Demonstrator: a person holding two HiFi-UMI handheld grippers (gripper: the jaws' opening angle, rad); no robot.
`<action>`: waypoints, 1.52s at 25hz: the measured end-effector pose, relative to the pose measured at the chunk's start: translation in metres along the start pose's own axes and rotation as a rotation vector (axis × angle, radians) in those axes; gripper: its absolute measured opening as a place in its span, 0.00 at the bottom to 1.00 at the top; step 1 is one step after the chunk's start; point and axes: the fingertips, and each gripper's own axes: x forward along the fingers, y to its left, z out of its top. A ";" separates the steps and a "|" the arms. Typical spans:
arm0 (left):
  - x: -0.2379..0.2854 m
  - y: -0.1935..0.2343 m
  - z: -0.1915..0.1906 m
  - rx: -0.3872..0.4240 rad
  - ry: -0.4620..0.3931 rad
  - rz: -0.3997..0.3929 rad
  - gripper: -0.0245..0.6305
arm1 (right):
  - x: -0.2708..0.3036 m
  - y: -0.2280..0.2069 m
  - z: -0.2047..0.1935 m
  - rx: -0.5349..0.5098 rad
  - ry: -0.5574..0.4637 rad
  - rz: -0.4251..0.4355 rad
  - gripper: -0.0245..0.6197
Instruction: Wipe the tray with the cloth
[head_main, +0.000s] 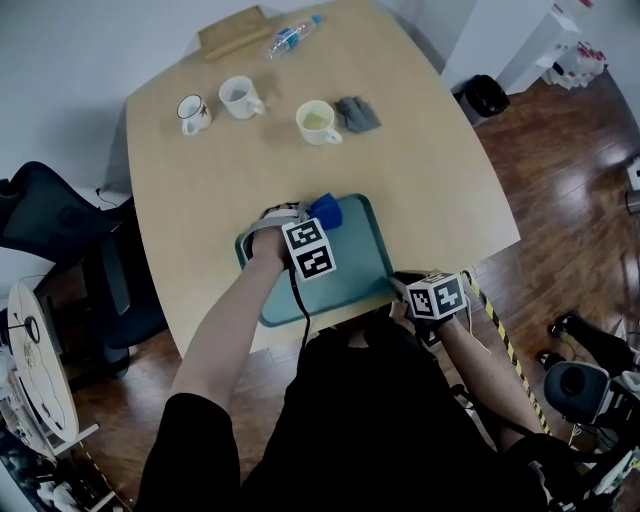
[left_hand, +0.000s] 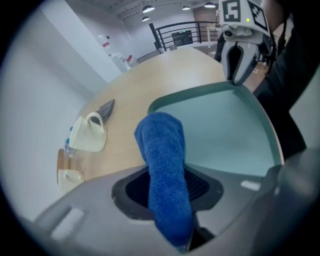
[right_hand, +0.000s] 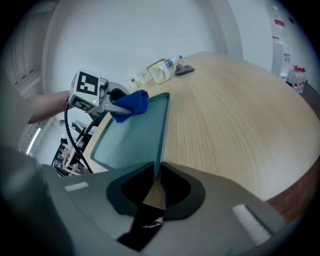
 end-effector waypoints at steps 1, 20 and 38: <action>-0.002 -0.008 0.001 -0.006 -0.012 -0.009 0.25 | 0.001 0.000 0.000 0.000 0.001 -0.003 0.11; -0.052 -0.178 0.004 0.066 -0.133 -0.296 0.25 | 0.007 0.002 -0.003 -0.044 0.091 -0.039 0.11; -0.018 -0.031 -0.058 -0.043 0.022 -0.037 0.26 | 0.003 -0.002 0.001 0.011 0.007 -0.012 0.11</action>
